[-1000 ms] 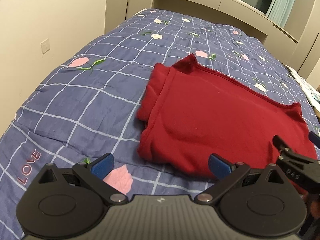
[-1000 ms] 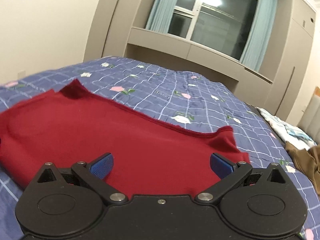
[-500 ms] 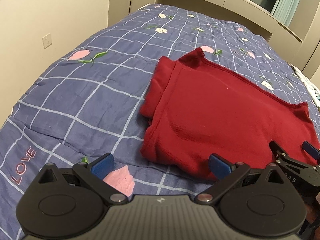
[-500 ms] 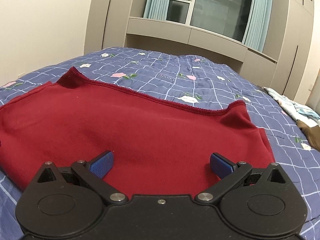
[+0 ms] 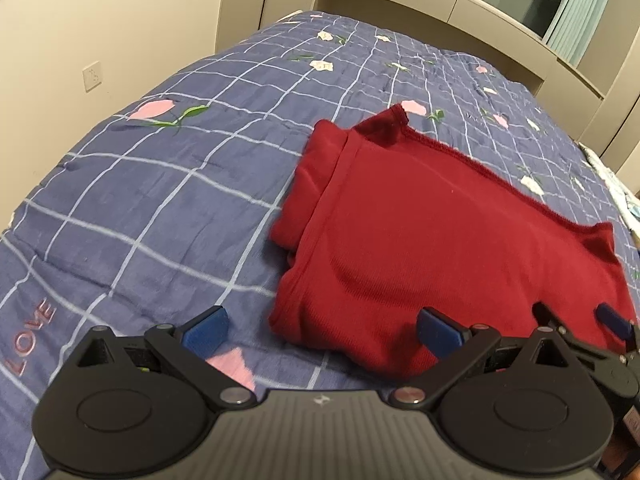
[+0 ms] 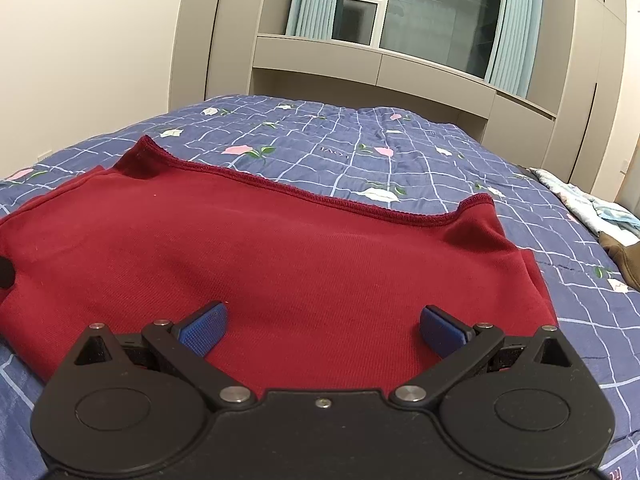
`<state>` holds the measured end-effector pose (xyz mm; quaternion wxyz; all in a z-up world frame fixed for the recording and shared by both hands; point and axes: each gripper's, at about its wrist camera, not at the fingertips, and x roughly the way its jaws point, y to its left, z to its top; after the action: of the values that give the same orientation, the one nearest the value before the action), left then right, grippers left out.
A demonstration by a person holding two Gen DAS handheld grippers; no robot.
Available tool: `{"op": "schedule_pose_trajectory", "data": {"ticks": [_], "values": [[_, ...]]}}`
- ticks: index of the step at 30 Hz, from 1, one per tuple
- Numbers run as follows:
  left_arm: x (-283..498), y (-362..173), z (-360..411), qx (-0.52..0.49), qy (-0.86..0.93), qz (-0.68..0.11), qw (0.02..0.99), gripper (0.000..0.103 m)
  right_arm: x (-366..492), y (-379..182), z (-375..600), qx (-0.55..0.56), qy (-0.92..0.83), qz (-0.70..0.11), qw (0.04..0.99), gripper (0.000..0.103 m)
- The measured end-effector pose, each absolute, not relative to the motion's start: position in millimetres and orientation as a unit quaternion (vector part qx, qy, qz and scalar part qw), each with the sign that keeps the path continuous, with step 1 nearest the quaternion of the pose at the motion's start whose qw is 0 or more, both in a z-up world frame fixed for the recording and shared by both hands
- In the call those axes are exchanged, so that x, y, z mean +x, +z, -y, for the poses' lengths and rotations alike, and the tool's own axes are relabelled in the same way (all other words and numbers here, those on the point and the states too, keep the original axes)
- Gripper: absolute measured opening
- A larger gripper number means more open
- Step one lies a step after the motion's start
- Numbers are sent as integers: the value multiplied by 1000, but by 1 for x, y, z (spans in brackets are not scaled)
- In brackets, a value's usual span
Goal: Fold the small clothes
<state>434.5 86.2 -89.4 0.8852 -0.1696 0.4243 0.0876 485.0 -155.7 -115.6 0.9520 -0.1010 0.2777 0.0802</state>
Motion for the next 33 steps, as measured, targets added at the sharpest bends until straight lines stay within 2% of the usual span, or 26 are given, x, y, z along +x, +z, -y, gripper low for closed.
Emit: {"op": "schedule_pose_trajectory", "data": {"ticks": [21, 23, 25, 26, 29, 33], "values": [[456, -96, -95, -204, 107, -416, 880, 101, 485, -117, 158, -90, 83, -279, 952, 102], [457, -94, -93, -201, 98, -414, 882, 93, 485, -117, 158, -91, 83, -279, 952, 102], [459, -92, -90, -194, 86, -412, 886, 66, 485, -117, 158, -91, 83, -279, 952, 102], [460, -91, -89, -194, 81, -412, 886, 62, 485, -117, 158, -91, 83, -279, 952, 102], [462, -89, -89, -198, 83, -414, 885, 58, 485, -117, 158, -91, 83, -279, 952, 102], [464, -93, -96, -224, 83, -418, 876, 62, 485, -116, 158, -92, 82, -278, 953, 102]]}}
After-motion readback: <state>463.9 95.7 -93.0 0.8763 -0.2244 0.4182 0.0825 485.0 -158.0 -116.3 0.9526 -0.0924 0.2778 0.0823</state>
